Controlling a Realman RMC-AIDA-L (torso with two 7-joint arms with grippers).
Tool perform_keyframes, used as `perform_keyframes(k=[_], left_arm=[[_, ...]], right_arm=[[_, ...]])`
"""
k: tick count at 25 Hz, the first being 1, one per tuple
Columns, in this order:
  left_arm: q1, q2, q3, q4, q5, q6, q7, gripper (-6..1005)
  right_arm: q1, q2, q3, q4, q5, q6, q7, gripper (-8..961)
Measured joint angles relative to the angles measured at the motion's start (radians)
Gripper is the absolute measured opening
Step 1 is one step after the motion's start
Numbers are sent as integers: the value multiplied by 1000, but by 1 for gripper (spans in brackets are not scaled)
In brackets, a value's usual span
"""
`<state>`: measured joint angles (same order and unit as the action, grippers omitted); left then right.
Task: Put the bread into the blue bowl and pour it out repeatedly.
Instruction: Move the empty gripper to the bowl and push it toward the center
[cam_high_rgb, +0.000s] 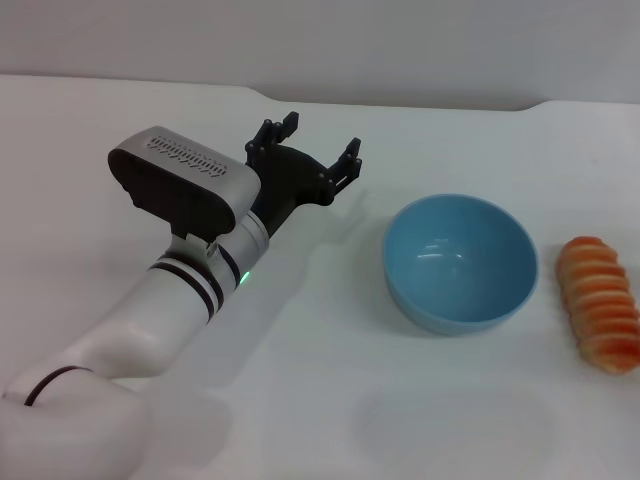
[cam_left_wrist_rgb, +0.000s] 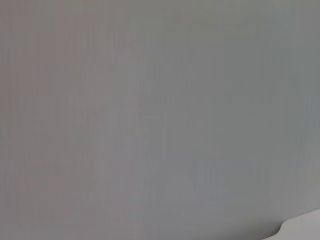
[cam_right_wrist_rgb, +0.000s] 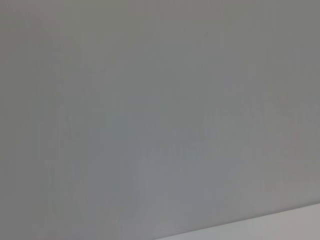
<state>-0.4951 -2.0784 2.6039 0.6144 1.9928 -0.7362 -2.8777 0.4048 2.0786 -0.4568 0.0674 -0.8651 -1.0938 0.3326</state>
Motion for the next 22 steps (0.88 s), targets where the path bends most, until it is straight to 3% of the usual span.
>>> perform_keyframes(k=[15,18,20,22], left_arm=[[-7,6,-17,12,0,42,0,816],[-9,23,-99,78,4,134,0,816],[-9,43,-224,159,41,303,1,816],[-9,49,-270,186,59,374,2,815]], right_arm=[[-1,-1,9,0,1,0,1,547],[-3,-2,9,-4,1,-1,5,546],[-4,-2,9,-6,2,-1,4,544],[-4,-2,9,-6,2,-1,4,543]])
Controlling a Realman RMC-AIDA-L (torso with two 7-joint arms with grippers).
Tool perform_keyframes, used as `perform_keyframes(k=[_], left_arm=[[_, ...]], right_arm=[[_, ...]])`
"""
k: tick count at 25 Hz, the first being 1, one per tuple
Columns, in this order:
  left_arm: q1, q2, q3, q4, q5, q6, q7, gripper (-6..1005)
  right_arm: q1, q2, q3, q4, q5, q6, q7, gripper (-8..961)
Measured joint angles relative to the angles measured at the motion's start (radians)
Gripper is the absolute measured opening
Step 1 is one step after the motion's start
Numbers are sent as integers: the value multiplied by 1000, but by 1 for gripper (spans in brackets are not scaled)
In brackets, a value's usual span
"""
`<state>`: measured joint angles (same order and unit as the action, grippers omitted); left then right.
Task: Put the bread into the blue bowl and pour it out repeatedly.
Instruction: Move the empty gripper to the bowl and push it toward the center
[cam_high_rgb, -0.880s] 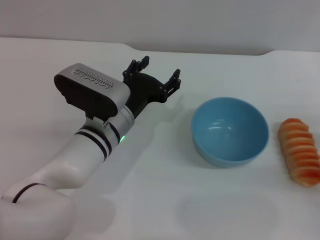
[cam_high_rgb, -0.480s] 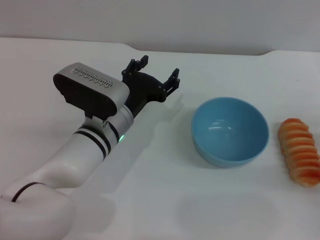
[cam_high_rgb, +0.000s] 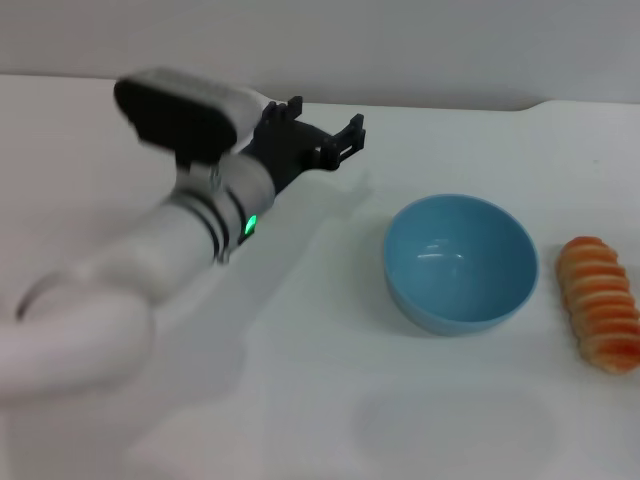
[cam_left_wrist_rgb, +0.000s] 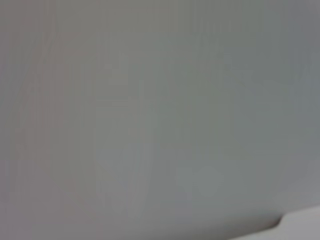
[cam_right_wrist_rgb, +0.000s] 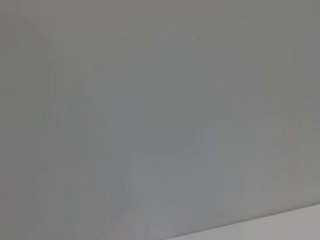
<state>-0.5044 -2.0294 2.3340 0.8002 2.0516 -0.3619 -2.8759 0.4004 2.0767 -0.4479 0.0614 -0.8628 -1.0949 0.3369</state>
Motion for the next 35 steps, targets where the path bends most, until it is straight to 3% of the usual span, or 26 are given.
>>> perform_keyframes(k=[4,8,14,16,28,35], left_arm=[[-18,4,-263,118,85,409,32,815],[-58,-27,-554,213,112,840,191,815],[-125,-28,-721,238,77,1158,226,815],[-139,-32,-735,227,45,1236,229,815],[-174,-39,-599,72,-57,1132,231,816],[-183,-41,-564,19,-60,1086,231,815]], right_arm=[[-3,0,1,0,3,1,-2,540],[-4,0,1,-1,3,1,-4,538],[-4,0,1,-4,0,1,-4,534],[-4,0,0,-5,-1,0,-4,533],[2,-1,-8,-5,-2,2,-4,525],[-3,-1,-8,-5,-2,3,-4,521]])
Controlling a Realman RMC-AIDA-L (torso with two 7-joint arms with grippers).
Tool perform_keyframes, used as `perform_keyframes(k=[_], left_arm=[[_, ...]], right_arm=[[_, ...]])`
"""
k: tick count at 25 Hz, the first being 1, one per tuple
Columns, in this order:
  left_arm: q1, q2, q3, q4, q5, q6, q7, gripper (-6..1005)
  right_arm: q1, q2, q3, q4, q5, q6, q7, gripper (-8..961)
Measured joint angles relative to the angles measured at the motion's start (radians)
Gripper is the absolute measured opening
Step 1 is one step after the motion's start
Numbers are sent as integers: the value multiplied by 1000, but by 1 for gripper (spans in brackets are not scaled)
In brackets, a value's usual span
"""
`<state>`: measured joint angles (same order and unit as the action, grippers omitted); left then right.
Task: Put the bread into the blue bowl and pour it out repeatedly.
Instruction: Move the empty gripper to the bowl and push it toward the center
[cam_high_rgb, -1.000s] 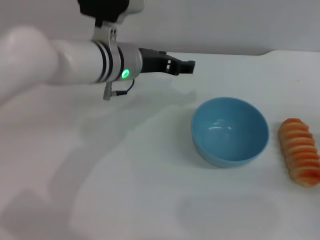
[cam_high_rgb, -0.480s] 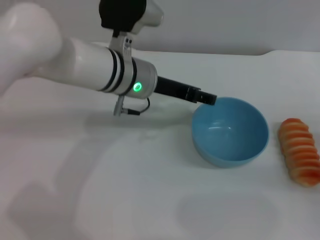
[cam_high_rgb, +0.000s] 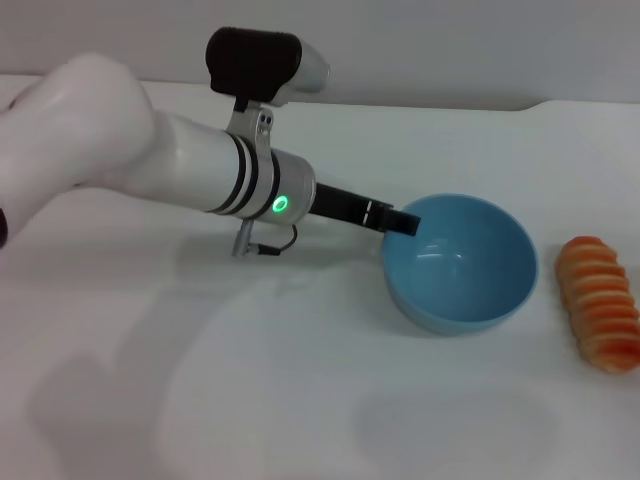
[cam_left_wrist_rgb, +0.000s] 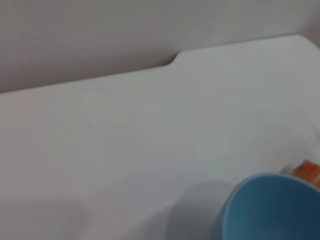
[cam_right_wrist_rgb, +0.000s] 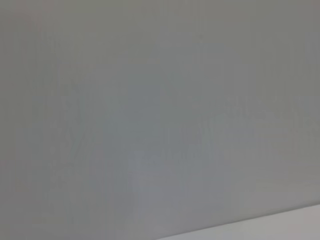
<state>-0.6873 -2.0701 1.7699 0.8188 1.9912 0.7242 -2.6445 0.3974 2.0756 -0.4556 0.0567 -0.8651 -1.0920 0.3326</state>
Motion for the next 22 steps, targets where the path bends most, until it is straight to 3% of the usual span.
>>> perform_keyframes(k=[13,22], left_arm=[[-11,-3,66,-61,-52,-29,-12,816],[-46,-3,171,-118,-125,-55,-9,809]], right_arm=[[0,2,5,3,0,0,0,512],[-1,2,8,5,0,1,0,507]])
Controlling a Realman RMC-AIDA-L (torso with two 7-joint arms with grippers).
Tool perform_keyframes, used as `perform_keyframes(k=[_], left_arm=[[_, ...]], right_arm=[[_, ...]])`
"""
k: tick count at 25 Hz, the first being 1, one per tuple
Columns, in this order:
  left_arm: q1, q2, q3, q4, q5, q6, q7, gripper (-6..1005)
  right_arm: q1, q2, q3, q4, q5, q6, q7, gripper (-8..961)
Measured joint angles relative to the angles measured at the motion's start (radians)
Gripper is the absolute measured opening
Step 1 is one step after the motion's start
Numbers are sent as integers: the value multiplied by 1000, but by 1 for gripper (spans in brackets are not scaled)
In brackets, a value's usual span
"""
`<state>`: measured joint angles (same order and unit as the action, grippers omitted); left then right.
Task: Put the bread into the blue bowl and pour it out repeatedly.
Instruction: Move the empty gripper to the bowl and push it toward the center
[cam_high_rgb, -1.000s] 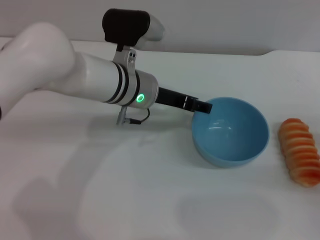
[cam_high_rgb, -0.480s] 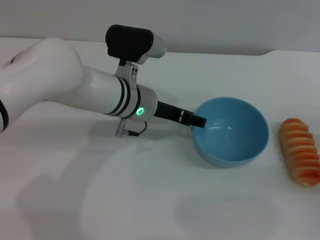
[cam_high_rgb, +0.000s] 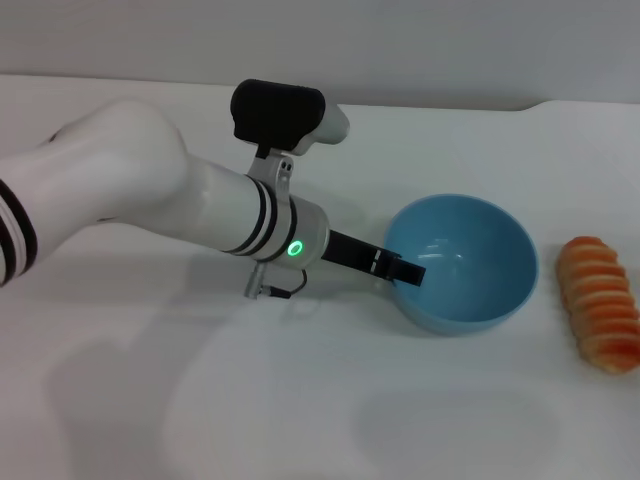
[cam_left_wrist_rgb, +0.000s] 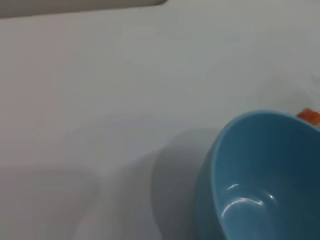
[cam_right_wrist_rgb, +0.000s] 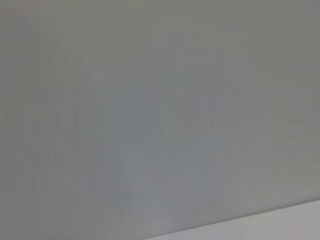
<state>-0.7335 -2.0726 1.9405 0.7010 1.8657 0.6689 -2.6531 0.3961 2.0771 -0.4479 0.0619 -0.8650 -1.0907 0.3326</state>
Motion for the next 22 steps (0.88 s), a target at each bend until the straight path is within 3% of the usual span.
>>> perform_keyframes(k=[10,22], left_arm=[[-6,4,4,-9,-42,4,4,790],[-40,3,40,-14,-42,-2,2,271]], right_arm=[[-1,0,-1,3,0,2,0,500],[0,0,2,3,4,2,0,493]])
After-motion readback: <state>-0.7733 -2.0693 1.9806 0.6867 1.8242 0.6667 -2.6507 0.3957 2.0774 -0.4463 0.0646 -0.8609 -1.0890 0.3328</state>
